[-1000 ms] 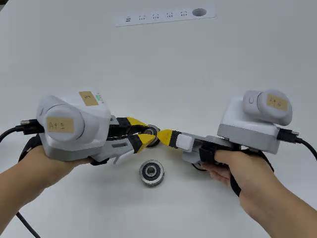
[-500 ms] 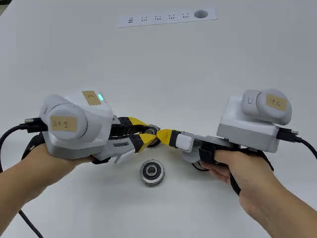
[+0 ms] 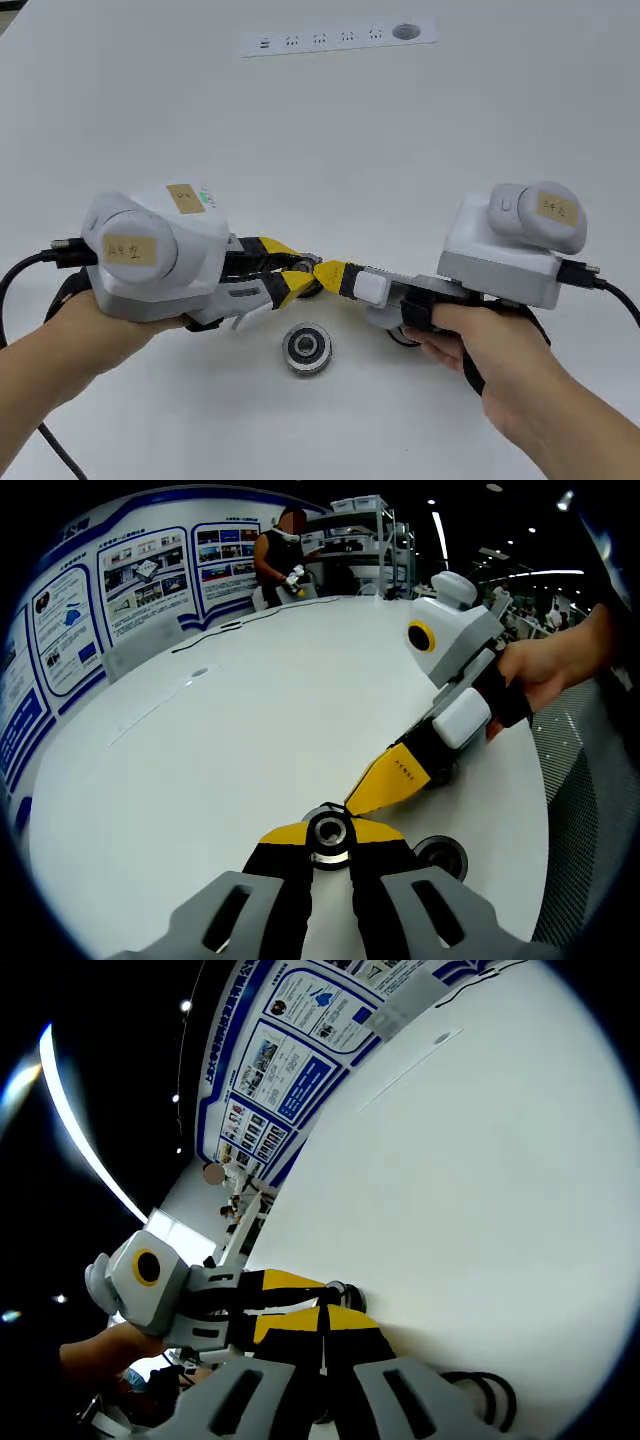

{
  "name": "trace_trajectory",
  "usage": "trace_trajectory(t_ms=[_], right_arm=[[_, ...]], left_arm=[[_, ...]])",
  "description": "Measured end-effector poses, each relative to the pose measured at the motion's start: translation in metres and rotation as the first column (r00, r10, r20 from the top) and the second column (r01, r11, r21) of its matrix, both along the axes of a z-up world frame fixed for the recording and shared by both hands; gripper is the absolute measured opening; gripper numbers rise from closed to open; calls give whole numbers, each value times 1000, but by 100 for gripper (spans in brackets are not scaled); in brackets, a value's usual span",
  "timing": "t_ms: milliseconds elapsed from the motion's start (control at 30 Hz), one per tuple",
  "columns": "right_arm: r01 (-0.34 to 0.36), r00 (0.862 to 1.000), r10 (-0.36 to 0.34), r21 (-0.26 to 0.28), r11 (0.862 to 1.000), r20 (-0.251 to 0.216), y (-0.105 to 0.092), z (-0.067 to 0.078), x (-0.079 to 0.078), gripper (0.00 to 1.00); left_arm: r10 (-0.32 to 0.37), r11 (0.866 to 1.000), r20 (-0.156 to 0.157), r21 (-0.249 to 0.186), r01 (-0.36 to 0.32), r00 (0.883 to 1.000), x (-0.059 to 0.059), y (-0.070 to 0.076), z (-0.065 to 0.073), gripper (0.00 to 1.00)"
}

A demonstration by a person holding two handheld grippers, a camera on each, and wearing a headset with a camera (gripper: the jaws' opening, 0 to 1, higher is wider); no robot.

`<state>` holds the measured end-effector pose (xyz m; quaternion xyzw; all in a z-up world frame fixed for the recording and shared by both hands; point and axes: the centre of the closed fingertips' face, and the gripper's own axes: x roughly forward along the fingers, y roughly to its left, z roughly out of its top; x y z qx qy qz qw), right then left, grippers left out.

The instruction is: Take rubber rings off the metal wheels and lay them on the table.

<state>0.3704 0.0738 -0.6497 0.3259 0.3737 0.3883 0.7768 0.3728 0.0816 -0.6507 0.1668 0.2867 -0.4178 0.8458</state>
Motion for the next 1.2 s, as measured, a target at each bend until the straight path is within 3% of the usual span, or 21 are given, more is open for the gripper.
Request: trace_trajectory(t_ms=[333,933,1133,1200], right_arm=[[-41,999,40,17,999,29,0,4,-2,0],[-94,995,93,42,995,40,3,11,-10,0],[-74,997,73,61,995,12,1,11,-10,1],[-48,998,50,66,997,-30,0,10,-10,1]], left_arm=[[0,1000,2,-5,0,1000,0,0,0,13],[-7,1000,13,-6,7,1000,1,1,-2,13],[-5,1000,13,-5,5,1000,1,0,-1,13],[-3,1000,13,-3,3,1000,1,0,-1,13]])
